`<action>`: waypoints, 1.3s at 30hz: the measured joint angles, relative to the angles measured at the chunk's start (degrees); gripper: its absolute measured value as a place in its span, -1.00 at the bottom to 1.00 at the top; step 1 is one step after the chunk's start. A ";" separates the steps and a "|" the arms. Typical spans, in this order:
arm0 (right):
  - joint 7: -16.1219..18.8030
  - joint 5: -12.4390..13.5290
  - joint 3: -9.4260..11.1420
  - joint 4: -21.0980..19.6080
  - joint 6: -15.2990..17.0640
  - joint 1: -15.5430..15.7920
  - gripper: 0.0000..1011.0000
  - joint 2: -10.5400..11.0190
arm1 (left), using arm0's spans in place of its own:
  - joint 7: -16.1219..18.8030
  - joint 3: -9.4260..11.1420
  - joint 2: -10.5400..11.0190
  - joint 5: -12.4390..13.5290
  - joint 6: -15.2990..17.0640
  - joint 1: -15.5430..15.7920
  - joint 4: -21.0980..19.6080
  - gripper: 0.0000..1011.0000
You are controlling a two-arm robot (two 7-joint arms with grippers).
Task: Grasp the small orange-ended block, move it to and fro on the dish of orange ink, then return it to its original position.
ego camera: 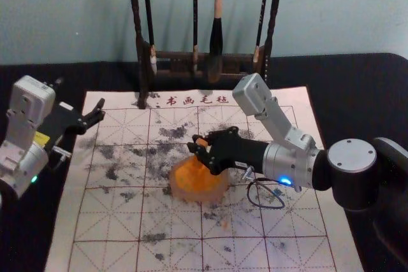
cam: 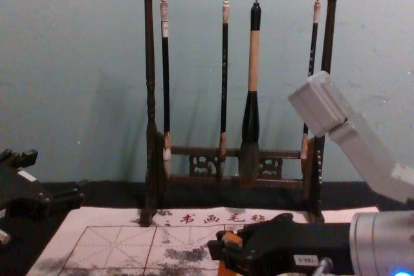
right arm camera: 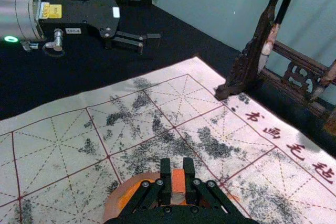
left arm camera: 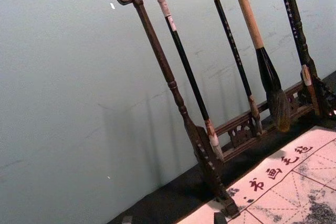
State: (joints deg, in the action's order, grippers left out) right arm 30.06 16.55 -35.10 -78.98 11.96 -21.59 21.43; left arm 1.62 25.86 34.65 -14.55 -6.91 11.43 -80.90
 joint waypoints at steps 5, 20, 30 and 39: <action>0.00 -0.05 0.31 -0.01 0.03 0.13 -0.73 0.04 | 0.00 0.00 0.00 0.00 0.00 0.00 0.00 0.98; 0.67 1.94 2.65 -5.30 -0.31 1.95 -0.73 2.32 | 0.00 0.00 0.00 0.00 0.00 0.01 0.00 0.98; 0.27 5.04 6.31 -11.16 -1.20 4.34 -0.73 6.27 | 0.00 0.00 0.00 0.00 0.00 0.00 0.00 0.98; -2.67 7.17 10.38 -15.95 -1.01 8.44 -0.73 10.58 | 0.00 0.00 0.00 0.00 0.00 0.00 0.00 0.98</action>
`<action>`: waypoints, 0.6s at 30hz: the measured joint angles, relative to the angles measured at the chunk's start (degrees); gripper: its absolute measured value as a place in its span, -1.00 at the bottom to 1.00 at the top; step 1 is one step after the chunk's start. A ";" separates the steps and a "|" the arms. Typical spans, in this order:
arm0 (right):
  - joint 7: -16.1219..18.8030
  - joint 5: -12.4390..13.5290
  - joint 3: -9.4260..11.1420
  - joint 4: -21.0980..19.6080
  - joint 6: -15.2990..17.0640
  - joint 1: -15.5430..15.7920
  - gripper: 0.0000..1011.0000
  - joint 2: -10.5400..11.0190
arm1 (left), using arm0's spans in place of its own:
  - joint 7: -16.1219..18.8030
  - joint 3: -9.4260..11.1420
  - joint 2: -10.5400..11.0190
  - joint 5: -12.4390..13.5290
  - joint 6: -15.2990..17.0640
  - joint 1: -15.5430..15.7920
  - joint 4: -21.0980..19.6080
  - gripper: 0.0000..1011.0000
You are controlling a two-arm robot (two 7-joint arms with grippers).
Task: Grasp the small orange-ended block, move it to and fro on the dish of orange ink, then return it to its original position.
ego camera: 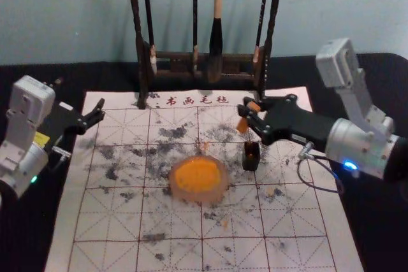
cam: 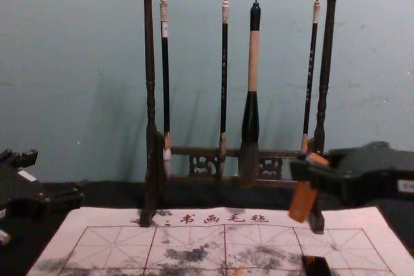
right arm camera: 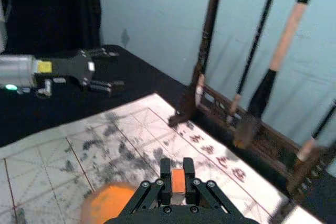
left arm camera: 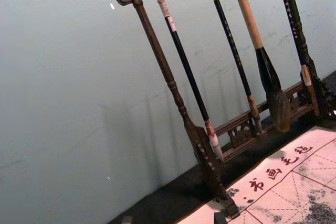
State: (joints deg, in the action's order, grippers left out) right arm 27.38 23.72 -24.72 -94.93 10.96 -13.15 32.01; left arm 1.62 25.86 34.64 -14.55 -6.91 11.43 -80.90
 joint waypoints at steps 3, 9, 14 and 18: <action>-1.00 0.16 0.59 -0.66 1.01 1.25 -0.73 0.82 | 0.00 0.00 0.00 0.00 0.00 0.00 0.00 0.98; -2.74 0.68 1.33 -0.93 3.09 2.88 -0.73 1.05 | 0.00 0.00 0.00 0.00 0.00 0.00 0.00 0.98; -3.91 1.02 1.67 -0.77 4.44 3.72 -0.73 0.53 | 0.00 0.00 0.00 0.00 0.00 0.00 0.00 0.98; -4.41 1.04 1.74 -0.58 4.93 3.85 -0.73 0.16 | 0.00 0.00 0.00 0.00 0.00 0.00 0.00 0.98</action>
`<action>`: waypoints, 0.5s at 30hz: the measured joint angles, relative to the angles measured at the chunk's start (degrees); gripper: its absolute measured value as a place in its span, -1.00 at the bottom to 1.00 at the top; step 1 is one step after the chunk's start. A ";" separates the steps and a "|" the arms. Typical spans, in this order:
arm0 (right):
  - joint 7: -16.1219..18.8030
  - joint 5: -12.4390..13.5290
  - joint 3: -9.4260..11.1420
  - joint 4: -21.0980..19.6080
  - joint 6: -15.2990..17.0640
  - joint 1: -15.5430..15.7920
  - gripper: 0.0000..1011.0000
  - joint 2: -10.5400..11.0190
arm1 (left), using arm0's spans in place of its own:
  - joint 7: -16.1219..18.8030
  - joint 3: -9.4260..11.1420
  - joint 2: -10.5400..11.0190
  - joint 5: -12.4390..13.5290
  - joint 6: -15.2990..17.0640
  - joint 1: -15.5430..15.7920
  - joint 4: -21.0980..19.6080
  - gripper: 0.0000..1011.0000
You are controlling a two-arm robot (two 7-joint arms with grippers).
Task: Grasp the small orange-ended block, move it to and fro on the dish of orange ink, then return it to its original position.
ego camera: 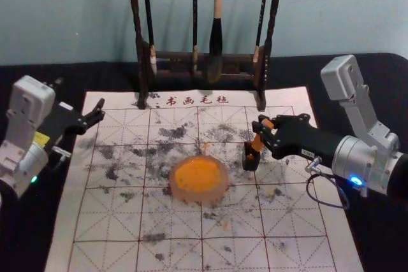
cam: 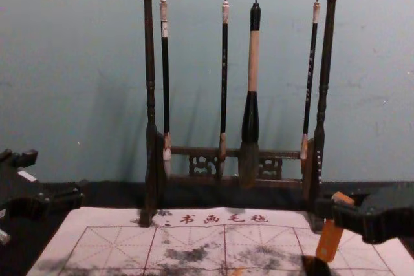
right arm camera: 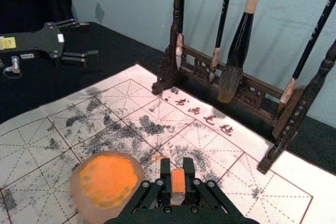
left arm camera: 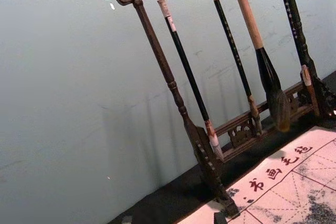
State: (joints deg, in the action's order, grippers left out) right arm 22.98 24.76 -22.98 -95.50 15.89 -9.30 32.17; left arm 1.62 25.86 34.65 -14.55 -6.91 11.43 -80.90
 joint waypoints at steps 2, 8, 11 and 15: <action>-0.29 0.00 0.02 0.20 0.27 0.01 -0.73 -0.30 | 0.00 0.00 0.00 0.00 0.00 0.00 0.00 0.98; -0.65 -0.09 -0.02 0.59 0.64 -0.01 -0.73 -0.91 | 0.00 0.00 0.00 0.00 0.00 0.00 0.00 0.98; -0.86 -0.17 -0.08 0.75 0.97 -0.02 -0.73 -1.28 | 0.00 0.00 0.00 0.00 0.00 0.00 0.00 0.98; -1.24 -0.26 -0.09 0.98 1.24 0.02 -0.73 -1.74 | 0.00 0.00 0.00 0.00 0.00 0.00 0.00 0.98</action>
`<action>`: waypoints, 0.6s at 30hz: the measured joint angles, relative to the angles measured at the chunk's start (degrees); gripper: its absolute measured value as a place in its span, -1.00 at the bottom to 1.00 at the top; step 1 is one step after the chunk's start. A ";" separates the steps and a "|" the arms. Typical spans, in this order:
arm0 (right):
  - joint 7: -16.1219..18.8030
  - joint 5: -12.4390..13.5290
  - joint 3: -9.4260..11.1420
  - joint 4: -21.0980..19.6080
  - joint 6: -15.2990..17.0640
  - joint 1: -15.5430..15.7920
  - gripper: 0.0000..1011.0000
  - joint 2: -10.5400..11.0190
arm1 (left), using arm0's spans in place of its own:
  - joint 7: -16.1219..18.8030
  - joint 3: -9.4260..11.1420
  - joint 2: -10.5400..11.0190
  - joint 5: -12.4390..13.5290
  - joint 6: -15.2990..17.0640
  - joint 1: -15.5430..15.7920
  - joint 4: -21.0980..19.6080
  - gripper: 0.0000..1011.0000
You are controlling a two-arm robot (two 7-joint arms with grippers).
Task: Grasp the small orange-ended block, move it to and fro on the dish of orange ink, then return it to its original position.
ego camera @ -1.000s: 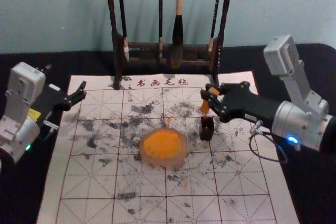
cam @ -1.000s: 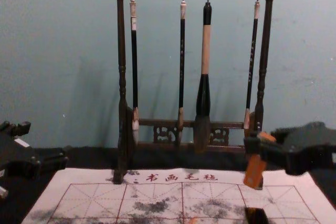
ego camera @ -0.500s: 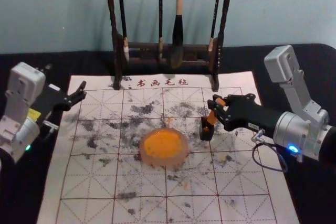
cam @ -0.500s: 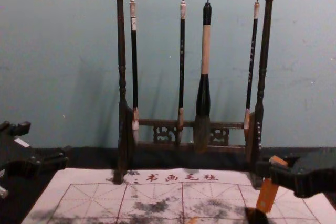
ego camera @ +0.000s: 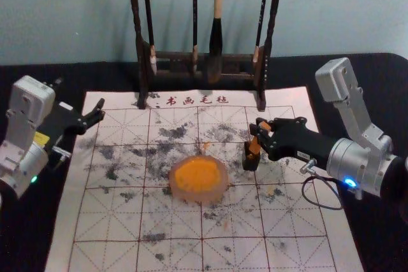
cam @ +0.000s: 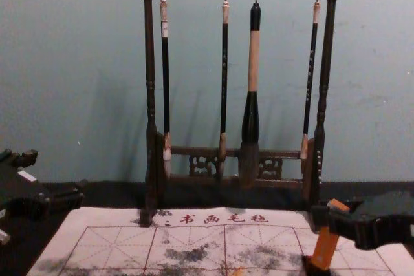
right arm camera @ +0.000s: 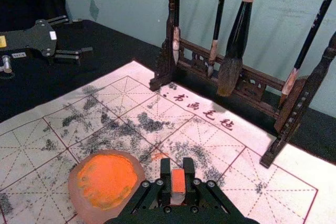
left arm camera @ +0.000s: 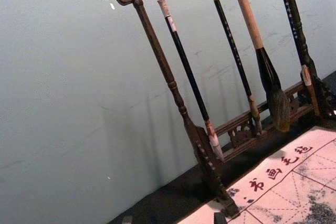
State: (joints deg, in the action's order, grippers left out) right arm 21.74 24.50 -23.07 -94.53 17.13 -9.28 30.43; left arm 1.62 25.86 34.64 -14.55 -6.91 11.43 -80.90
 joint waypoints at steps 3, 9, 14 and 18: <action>-0.14 -0.09 0.00 0.08 0.07 0.00 -0.73 -0.23 | 0.00 0.00 0.00 0.00 0.00 0.00 0.00 0.98; -0.25 -0.61 -0.22 0.56 0.07 -0.25 -0.73 -0.79 | 0.00 0.00 0.00 0.00 0.00 0.00 0.00 0.98; -0.28 -1.15 -0.48 1.26 0.00 -0.69 -0.73 -1.29 | 0.00 0.00 0.00 0.00 0.00 0.00 0.00 0.98; -0.29 -1.43 -0.54 1.68 0.00 -0.86 -0.73 -1.52 | 0.00 0.00 0.00 0.00 0.00 0.00 0.00 0.98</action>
State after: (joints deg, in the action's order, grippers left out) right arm 21.45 23.07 -23.61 -92.85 17.13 -10.15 28.91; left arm 1.62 25.86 34.65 -14.55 -6.91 11.43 -80.90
